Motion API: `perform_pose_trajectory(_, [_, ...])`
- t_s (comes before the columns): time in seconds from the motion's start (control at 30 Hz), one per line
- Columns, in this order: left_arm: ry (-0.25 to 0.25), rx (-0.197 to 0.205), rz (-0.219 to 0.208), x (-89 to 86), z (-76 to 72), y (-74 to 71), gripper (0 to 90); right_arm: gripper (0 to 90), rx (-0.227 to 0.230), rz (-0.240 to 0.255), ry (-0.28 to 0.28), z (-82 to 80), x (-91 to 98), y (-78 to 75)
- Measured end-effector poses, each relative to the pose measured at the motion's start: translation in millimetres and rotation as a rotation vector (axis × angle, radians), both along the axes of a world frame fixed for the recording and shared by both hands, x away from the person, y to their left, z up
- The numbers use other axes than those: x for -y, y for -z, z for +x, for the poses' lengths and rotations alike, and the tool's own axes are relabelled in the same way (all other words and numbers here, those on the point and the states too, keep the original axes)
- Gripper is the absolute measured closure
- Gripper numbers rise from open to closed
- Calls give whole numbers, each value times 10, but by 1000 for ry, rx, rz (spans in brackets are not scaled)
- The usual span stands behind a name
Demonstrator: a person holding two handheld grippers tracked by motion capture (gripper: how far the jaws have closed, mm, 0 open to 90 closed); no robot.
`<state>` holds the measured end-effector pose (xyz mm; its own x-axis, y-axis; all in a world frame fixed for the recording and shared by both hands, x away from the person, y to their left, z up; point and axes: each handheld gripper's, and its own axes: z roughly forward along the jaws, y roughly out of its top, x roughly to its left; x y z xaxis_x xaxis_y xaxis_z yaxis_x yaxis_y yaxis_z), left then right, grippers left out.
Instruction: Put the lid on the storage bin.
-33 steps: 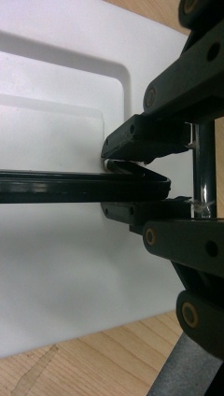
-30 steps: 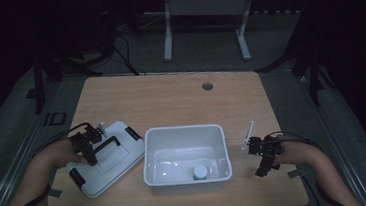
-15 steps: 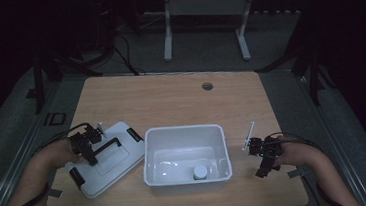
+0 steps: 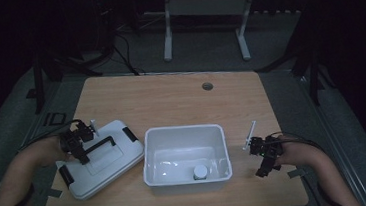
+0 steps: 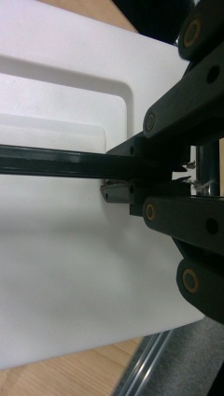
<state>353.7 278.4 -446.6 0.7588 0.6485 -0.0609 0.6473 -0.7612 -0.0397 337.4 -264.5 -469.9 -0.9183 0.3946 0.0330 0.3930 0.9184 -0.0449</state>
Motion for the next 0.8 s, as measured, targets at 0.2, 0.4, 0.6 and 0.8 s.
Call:
perform_pose_trajectory(0.2, [4, 14, -4, -78, -87, -186, 837, 210, -2, -1, 0, -7, 0, -7])
perform_pose_trajectory(0.4, [-5, 41, -11, -172, -169, -448, 836, 210, -3, 2, 10, -18, 22, -8])
perform_pose_trajectory(0.6, [-5, 112, -17, -183, -232, -750, 836, 210, -7, 5, 6, -21, 3, 8])
perform_pose_trajectory(0.8, [27, 132, -32, -125, -288, -989, 836, 210, -10, 7, 3, -23, -17, 6])
